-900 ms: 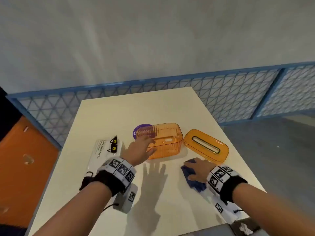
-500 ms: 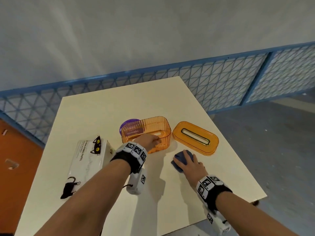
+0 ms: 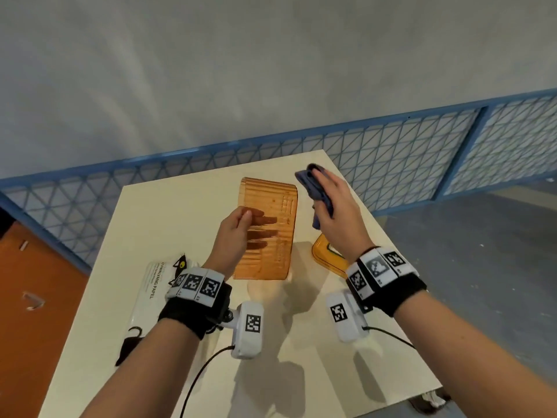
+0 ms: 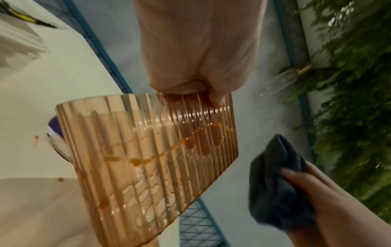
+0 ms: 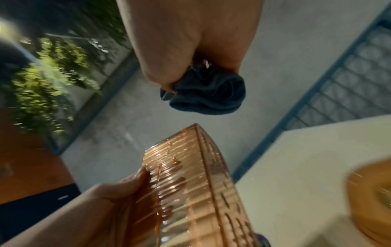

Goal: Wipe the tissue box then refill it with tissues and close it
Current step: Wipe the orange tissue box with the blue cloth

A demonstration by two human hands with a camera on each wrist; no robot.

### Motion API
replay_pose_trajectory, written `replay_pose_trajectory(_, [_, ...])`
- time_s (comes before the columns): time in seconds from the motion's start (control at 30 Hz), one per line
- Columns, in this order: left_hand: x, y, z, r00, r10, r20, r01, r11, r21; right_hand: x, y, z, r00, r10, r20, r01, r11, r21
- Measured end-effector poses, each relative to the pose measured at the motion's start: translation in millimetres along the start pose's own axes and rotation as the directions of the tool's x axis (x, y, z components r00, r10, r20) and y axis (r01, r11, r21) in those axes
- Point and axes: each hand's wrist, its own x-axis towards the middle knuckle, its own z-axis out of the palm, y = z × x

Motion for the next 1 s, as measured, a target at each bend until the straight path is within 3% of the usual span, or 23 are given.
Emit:
replay_pose_trajectory(0.17, [-18, 20, 15, 0.995, 0.065, -0.071, -0.074, 0.987, -0.142, 22, -27, 29, 0.987, -0.132, 0.091, 0.153, 0.945, -0.289])
replay_pose_trajectory(0.27, [-21, 24, 17, 0.987, 0.080, -0.138, -0.106, 0.976, -0.192, -9, -24, 40, 0.975, -0.222, 0.005, 0.197, 0.855, -0.480])
replay_pose_trajectory(0.33, [-24, 23, 18, 0.982, 0.066, -0.177, -0.105, 0.970, -0.218, -40, -15, 48, 0.951, -0.305, 0.056, 0.284, 0.782, -0.555])
replay_pose_trajectory(0.4, [-28, 19, 18, 0.978, 0.062, -0.197, -0.104, 0.972, -0.210, -58, -7, 48, 0.927, -0.350, 0.134, 0.362, 0.745, -0.560])
replay_pose_trajectory(0.47, [-32, 18, 19, 0.982, 0.067, -0.178, -0.104, 0.972, -0.209, -48, -9, 42, 0.920, -0.371, 0.131, 0.382, 0.763, -0.522])
replay_pose_trajectory(0.63, [-33, 35, 22, 0.981, 0.128, -0.144, -0.155, 0.969, -0.190, -3, -41, 26, 0.964, -0.265, -0.002, 0.238, 0.868, -0.436])
replay_pose_trajectory(0.7, [-31, 41, 22, 0.973, 0.132, -0.191, -0.169, 0.966, -0.194, -28, -36, 32, 0.933, -0.359, -0.023, 0.302, 0.816, -0.493])
replay_pose_trajectory(0.8, [-31, 40, 19, 0.970, 0.101, -0.220, -0.149, 0.965, -0.216, -83, -15, 42, 0.882, -0.464, 0.080, 0.432, 0.731, -0.528])
replay_pose_trajectory(0.87, [-33, 39, 19, 0.970, 0.101, -0.221, -0.144, 0.971, -0.191, -91, -8, 40, 0.865, -0.484, 0.129, 0.472, 0.702, -0.533])
replay_pose_trajectory(0.93, [-35, 37, 21, 0.972, 0.096, -0.214, -0.133, 0.977, -0.168, -69, -16, 32, 0.869, -0.483, 0.107, 0.467, 0.729, -0.501])
replay_pose_trajectory(1.0, [-38, 41, 26, 0.979, 0.106, -0.172, -0.134, 0.978, -0.159, -36, -32, 21, 0.905, -0.424, 0.035, 0.395, 0.809, -0.436])
